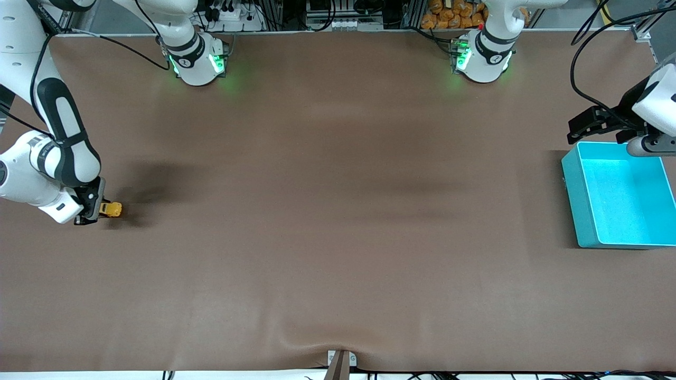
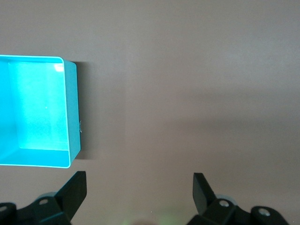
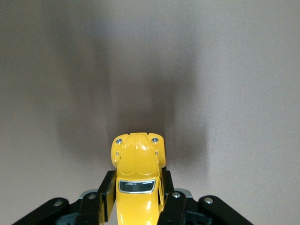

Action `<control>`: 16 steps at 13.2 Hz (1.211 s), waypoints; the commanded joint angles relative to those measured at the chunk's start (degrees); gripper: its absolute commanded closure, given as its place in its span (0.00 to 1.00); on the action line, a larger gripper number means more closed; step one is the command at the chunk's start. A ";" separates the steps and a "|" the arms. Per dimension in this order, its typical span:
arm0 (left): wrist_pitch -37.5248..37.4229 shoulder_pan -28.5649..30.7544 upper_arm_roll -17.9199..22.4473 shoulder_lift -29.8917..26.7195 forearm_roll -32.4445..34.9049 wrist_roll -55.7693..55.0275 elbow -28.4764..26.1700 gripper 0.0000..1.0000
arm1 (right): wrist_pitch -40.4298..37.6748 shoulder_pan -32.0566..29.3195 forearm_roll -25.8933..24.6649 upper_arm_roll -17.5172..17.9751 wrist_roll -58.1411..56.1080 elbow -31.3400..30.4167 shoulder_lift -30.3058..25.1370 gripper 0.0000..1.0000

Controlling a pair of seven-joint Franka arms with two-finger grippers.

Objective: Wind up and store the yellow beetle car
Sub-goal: 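Open the right gripper to release the car onto the table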

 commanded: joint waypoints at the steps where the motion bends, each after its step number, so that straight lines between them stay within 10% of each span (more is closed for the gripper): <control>1: 0.28 -0.27 0.33 -0.11 -0.83 -0.49 0.33 0.00 | -0.29 -1.76 0.92 0.62 -1.63 1.74 1.54 0.80; 11: 0.19 0.26 0.42 -0.28 -0.40 -0.41 0.42 0.00 | -0.38 -3.87 1.10 0.62 -1.63 3.85 3.21 0.78; 12: 0.19 0.26 0.42 -0.28 -0.39 0.03 0.42 0.00 | -0.38 -3.78 1.10 0.62 -1.55 3.85 3.21 0.71; 14: 0.28 0.26 0.59 -0.28 -0.22 -0.84 0.33 0.00 | -0.72 -3.61 1.10 0.71 -1.37 3.94 3.13 0.03; 16: 0.28 0.26 0.60 -0.37 -0.22 -0.93 0.42 0.00 | -5.36 -3.61 1.10 0.71 -1.37 6.74 3.13 0.00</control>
